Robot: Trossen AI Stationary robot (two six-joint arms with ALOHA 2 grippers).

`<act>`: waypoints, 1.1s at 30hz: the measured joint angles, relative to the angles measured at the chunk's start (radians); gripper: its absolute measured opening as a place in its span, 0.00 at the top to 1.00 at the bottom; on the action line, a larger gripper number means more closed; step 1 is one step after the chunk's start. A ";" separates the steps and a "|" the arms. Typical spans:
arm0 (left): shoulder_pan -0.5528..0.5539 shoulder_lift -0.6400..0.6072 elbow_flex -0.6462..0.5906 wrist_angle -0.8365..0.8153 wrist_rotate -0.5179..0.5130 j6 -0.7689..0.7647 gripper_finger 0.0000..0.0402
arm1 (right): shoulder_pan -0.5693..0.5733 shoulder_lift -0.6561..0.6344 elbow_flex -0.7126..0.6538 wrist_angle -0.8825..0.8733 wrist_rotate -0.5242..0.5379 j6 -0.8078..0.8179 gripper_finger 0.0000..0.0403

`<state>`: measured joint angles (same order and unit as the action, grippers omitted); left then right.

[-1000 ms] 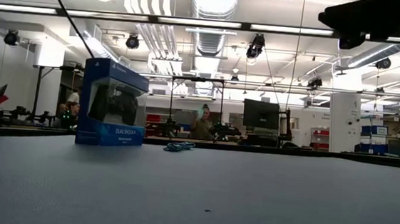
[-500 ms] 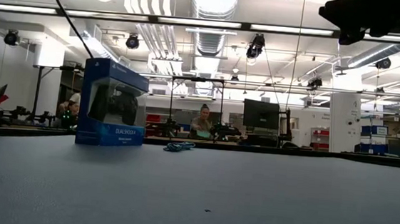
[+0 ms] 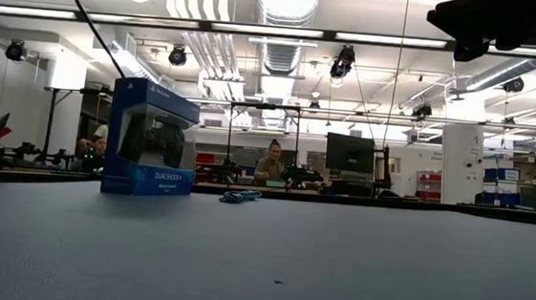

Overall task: Pick and place USB-C Cables
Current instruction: Put the violet white charger cable into the yellow bin

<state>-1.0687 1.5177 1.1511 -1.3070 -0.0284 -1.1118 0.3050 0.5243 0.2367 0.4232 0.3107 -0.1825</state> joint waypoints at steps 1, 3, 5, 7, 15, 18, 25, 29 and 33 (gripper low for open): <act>0.000 0.000 0.000 0.002 -0.001 0.000 0.97 | 0.000 0.000 0.000 0.000 0.000 0.000 0.79; 0.000 0.000 -0.004 0.012 -0.007 -0.001 0.97 | 0.000 0.000 0.000 0.000 0.000 0.000 0.79; 0.000 0.000 -0.016 0.043 -0.011 -0.005 0.97 | 0.000 0.000 0.000 0.000 0.000 0.000 0.79; 0.000 0.000 -0.037 0.105 -0.012 -0.006 0.97 | 0.000 0.000 0.000 0.000 0.000 0.004 0.79; 0.001 0.000 -0.108 0.249 -0.013 -0.008 0.96 | 0.000 0.000 0.000 0.000 -0.005 0.014 0.79; 0.001 0.000 -0.129 0.248 -0.013 -0.008 0.96 | 0.000 0.000 0.001 0.000 -0.005 0.014 0.79; 0.002 0.000 -0.161 0.250 -0.013 -0.008 0.96 | 0.000 0.000 0.001 0.000 -0.005 0.014 0.79; 0.002 0.000 -0.179 0.252 -0.013 -0.008 0.95 | 0.000 0.000 0.001 0.000 -0.005 0.015 0.79; 0.002 0.000 -0.200 0.252 -0.014 -0.008 0.92 | 0.000 0.000 0.001 0.000 -0.005 0.015 0.79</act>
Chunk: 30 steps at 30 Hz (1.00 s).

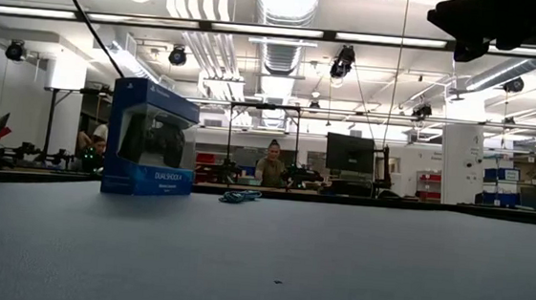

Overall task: Pick and place USB-C Cables
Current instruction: Put the violet white charger cable into the yellow bin, then put the green white charger cable into the yellow bin

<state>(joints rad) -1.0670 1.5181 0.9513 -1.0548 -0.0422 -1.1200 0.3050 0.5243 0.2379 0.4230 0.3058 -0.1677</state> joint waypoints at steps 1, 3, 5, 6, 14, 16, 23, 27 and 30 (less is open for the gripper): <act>0.000 0.000 -0.004 -0.001 0.000 0.000 0.91 | 0.000 0.000 0.000 0.000 0.000 0.000 0.79; 0.000 0.000 -0.010 -0.001 0.000 0.001 0.89 | 0.000 0.000 0.000 0.000 0.000 0.000 0.79; 0.000 0.000 -0.011 -0.005 0.001 0.006 0.87 | 0.000 0.000 0.000 0.000 0.000 0.001 0.79; 0.000 0.000 -0.011 -0.007 0.001 0.006 0.86 | 0.000 0.000 0.000 0.000 0.000 0.005 0.79; 0.000 0.000 -0.001 -0.009 0.014 0.001 0.77 | 0.000 0.000 0.000 0.000 0.000 0.013 0.79; 0.000 0.000 0.002 -0.009 0.035 0.000 0.75 | 0.000 0.000 0.000 0.000 0.000 0.013 0.79; 0.000 -0.002 0.035 -0.009 0.097 -0.002 0.73 | 0.000 0.000 0.000 0.000 0.000 0.013 0.79; 0.001 -0.010 0.072 -0.009 0.110 -0.004 0.73 | 0.000 0.000 0.000 0.000 0.000 0.011 0.79; 0.007 -0.012 0.101 -0.009 0.113 -0.047 0.73 | 0.000 0.000 0.000 0.000 0.000 0.011 0.79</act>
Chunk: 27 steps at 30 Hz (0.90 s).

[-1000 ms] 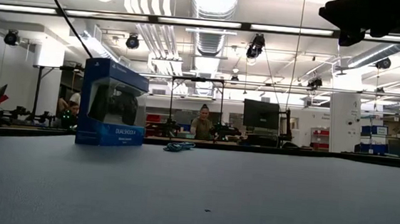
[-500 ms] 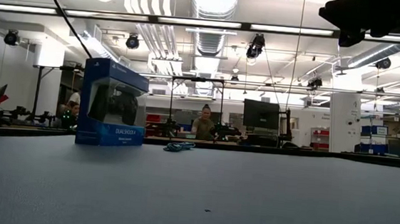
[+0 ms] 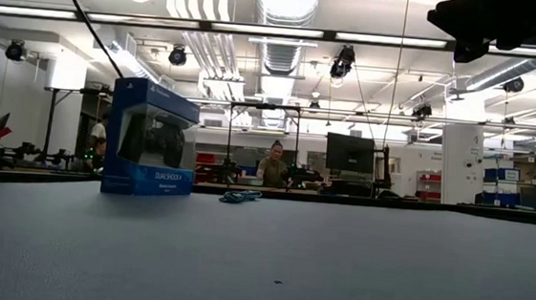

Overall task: Pick and place USB-C Cables
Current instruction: Put the green white charger cable into the yellow bin

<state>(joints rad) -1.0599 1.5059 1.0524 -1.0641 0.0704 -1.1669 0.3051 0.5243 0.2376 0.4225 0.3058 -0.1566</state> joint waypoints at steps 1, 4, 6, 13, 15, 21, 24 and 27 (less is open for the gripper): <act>0.001 -0.001 0.009 0.001 0.002 -0.024 0.73 | 0.000 0.000 0.000 0.000 0.000 0.000 0.79; 0.011 -0.002 0.044 0.002 0.005 -0.081 0.73 | 0.000 0.000 0.000 0.000 0.000 0.000 0.79; 0.022 -0.002 0.069 0.008 0.006 -0.113 0.73 | 0.000 0.000 0.000 0.000 0.000 0.000 0.79; 0.142 -0.001 0.152 0.077 0.000 -0.218 0.73 | 0.000 0.000 0.000 0.000 0.000 0.000 0.79; 0.203 -0.001 0.161 0.111 -0.007 -0.245 0.73 | 0.000 0.000 0.000 0.000 0.000 0.000 0.79; 0.410 -0.001 0.170 0.253 -0.025 -0.239 0.73 | 0.000 0.000 0.000 0.000 0.000 0.000 0.79; 0.504 -0.001 0.170 0.336 -0.028 -0.163 0.73 | 0.000 0.000 0.000 -0.001 0.000 0.000 0.79; 0.579 0.010 0.170 0.438 -0.042 0.008 0.73 | 0.000 0.000 0.000 -0.009 0.000 0.000 0.79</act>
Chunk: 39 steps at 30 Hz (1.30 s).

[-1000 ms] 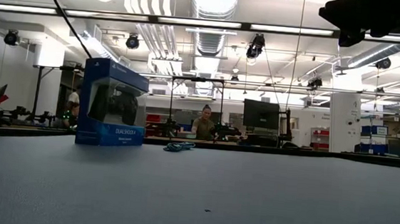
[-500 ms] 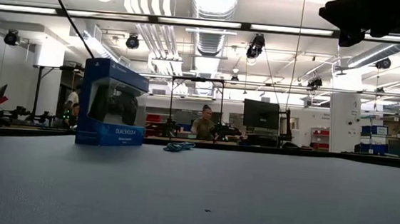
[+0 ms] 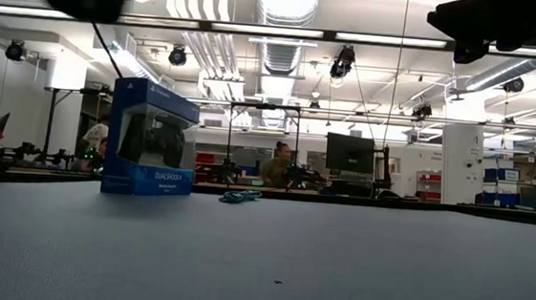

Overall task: Pick and place USB-C Cables
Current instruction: Put the green white charger cable into the yellow bin

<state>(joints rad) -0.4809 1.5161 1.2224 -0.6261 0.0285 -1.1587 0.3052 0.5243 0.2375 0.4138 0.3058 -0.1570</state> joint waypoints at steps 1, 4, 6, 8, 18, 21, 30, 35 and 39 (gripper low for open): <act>0.022 0.003 0.000 0.037 -0.011 0.063 0.73 | 0.000 0.000 0.000 0.000 0.000 0.000 0.79; 0.090 0.020 -0.001 0.158 -0.049 0.220 0.73 | 0.000 0.000 0.000 0.000 0.000 0.000 0.79; 0.133 0.035 -0.001 0.222 -0.100 0.306 0.73 | 0.000 0.000 0.000 0.000 0.000 0.000 0.79; 0.172 0.053 -0.001 0.292 -0.157 0.380 0.73 | 0.000 0.000 0.000 0.000 0.000 -0.003 0.79; 0.345 0.172 -0.002 0.422 -0.514 0.510 0.73 | 0.000 0.000 0.000 -0.007 0.000 -0.010 0.79; 0.400 0.224 -0.002 0.446 -0.594 0.471 0.73 | 0.000 0.000 0.000 -0.006 0.000 -0.009 0.79; 0.522 0.385 -0.002 0.451 -0.634 0.378 0.73 | 0.000 0.000 0.000 -0.023 0.000 0.001 0.79; 0.557 0.435 -0.002 0.450 -0.644 0.353 0.73 | 0.000 0.000 0.000 -0.036 0.000 0.000 0.79; 0.571 0.454 -0.003 0.451 -0.662 0.353 0.73 | 0.000 0.000 0.000 -0.045 0.000 -0.001 0.79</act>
<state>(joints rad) 0.0906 1.9698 1.2190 -0.1756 -0.6337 -0.8058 0.3051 0.5243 0.2375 0.3690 0.3061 -0.1581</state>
